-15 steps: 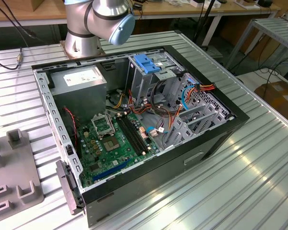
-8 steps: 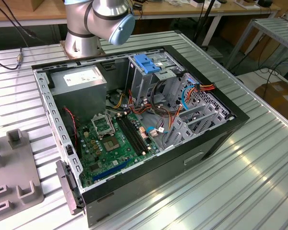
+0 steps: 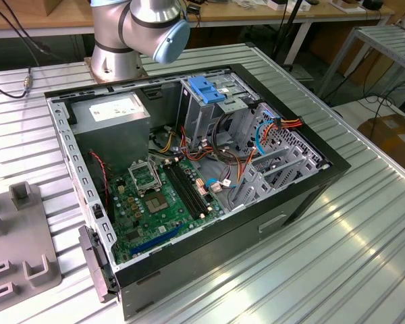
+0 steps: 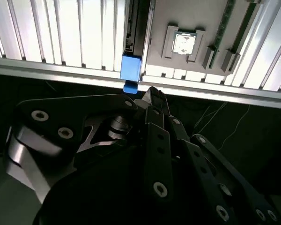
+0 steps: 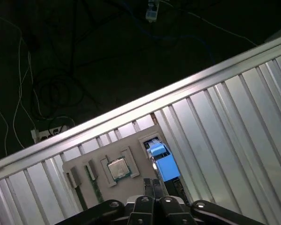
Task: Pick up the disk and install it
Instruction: 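Pick up the disk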
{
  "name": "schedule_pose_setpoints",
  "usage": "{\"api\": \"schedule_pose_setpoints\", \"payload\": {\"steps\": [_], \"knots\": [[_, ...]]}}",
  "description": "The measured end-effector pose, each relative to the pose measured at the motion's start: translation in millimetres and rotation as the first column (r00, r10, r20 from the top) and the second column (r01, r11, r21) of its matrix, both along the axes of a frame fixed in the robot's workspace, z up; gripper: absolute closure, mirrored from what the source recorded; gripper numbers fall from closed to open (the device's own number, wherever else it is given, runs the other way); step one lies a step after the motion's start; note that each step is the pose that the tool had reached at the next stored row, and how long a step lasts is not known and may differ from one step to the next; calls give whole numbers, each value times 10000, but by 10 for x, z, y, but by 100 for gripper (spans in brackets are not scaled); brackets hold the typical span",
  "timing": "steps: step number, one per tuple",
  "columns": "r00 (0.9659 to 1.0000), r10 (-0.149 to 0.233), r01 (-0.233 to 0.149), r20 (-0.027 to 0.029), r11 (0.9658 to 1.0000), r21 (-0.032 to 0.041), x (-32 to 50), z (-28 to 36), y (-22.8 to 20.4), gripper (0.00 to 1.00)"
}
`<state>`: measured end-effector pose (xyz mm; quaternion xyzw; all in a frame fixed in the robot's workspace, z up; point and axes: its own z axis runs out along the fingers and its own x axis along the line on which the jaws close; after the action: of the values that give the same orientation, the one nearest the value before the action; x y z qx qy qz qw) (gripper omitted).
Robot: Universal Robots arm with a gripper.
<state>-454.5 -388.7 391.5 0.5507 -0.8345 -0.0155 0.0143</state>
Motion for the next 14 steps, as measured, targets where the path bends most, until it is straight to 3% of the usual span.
{"api": "schedule_pose_setpoints", "payload": {"steps": [3,7,12,14], "knots": [[9999,168,-168,26,9999,1,9,-13,9,90],[9988,429,-429,252,9991,-21,10,-39,30,90],[9958,829,-827,390,9966,-55,11,-64,40,90],[9938,1028,-1026,421,9947,-75,11,-75,42,77]]}}
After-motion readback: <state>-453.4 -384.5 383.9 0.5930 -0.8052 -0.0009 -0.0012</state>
